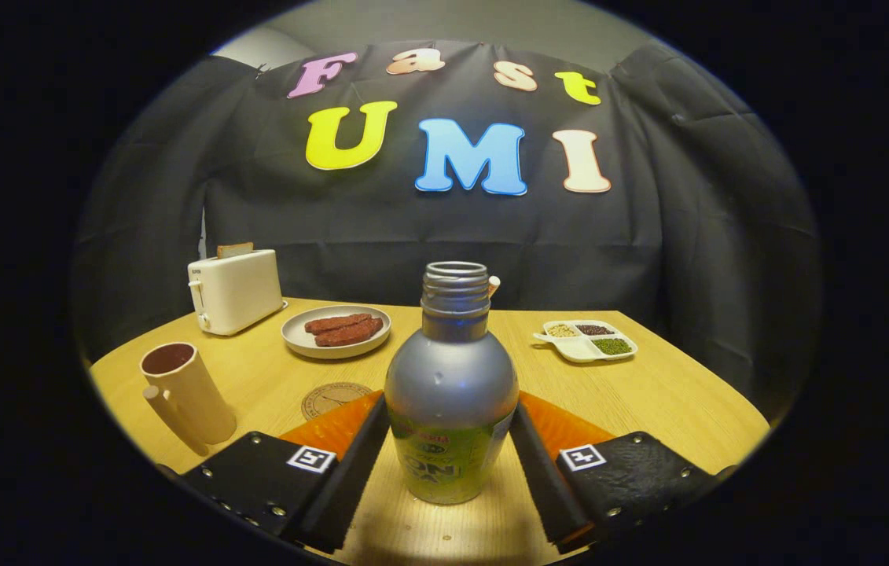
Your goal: Take the bottle from table, then pour the juice into the cup, finally place the bottle on the coaster
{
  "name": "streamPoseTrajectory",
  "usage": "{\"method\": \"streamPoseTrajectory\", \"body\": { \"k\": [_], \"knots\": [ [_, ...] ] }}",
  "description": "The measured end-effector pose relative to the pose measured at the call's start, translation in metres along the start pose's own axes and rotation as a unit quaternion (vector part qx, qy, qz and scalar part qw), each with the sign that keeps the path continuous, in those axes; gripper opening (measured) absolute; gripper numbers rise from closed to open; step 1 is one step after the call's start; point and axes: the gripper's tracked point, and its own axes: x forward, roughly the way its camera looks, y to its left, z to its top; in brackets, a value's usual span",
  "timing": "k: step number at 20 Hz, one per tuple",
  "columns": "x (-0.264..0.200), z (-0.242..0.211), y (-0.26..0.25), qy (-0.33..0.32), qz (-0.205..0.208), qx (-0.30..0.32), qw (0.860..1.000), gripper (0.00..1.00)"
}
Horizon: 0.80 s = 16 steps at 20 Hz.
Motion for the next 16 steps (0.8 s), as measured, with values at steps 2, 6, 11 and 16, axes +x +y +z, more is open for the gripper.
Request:
{"method": "streamPoseTrajectory", "body": {
  "k": [2, 6, 11, 16],
  "knots": [
    [0.002, 0.000, 0.002, 0.015, 0.006, -0.004, 1.000, 0.80],
    [0.000, 0.017, -0.005, 0.041, 0.001, -0.047, 0.998, 0.79],
    [-0.003, 0.057, -0.001, 0.029, 0.003, -0.158, 0.987, 0.79],
    [-0.010, 0.074, 0.029, 0.036, 0.033, -0.281, 0.959, 0.79]
  ]
}}
